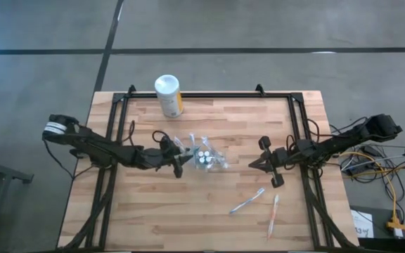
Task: Pick & Place toothbrushing station
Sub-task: Put the blue toothbrush into the transparent organizer
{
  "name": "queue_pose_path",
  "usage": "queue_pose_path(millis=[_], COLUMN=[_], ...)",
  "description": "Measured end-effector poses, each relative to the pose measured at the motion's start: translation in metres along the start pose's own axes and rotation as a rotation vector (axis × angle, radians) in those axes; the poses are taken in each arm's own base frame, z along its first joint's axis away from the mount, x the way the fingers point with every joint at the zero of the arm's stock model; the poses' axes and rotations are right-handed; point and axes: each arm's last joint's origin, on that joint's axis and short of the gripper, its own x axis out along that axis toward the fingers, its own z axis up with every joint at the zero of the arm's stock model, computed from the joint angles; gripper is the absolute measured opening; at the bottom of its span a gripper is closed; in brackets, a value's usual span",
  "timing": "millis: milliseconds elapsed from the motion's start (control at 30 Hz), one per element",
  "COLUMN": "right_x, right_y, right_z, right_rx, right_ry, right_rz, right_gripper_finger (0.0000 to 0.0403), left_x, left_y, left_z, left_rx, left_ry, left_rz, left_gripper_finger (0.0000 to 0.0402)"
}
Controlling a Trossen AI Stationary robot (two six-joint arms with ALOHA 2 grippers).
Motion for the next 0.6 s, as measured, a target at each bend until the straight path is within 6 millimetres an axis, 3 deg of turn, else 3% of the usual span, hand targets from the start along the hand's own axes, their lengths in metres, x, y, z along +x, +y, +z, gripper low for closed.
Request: queue_pose_path(millis=[100, 267, 467, 600], right_x=[0.0, 0.0, 0.0, 0.0], right_y=[0.0, 0.0, 0.0, 0.0], right_z=[0.0, -0.001, -0.002, -0.003], right_rx=[0.0, 0.0, -0.004, -0.004], right_ry=[0.003, 0.014, 0.018, 0.031], right_rz=[0.0, 0.0, 0.0, 0.0], right_gripper_finger=[0.0008, 0.0008, 0.0008, 0.0008], left_x=[-0.009, -0.038, -0.095, -0.132], left_y=[-0.002, -0.007, -0.01, -0.008], left_z=[0.01, 0.044, 0.086, 0.096], left_rx=[0.01, 0.027, 0.108, 0.167], left_ry=[0.009, 0.032, 0.044, 0.005], left_rz=[-0.067, -0.196, -0.275, -0.318], left_gripper_finger=[0.0186, 0.0199, 0.0199, 0.0194])
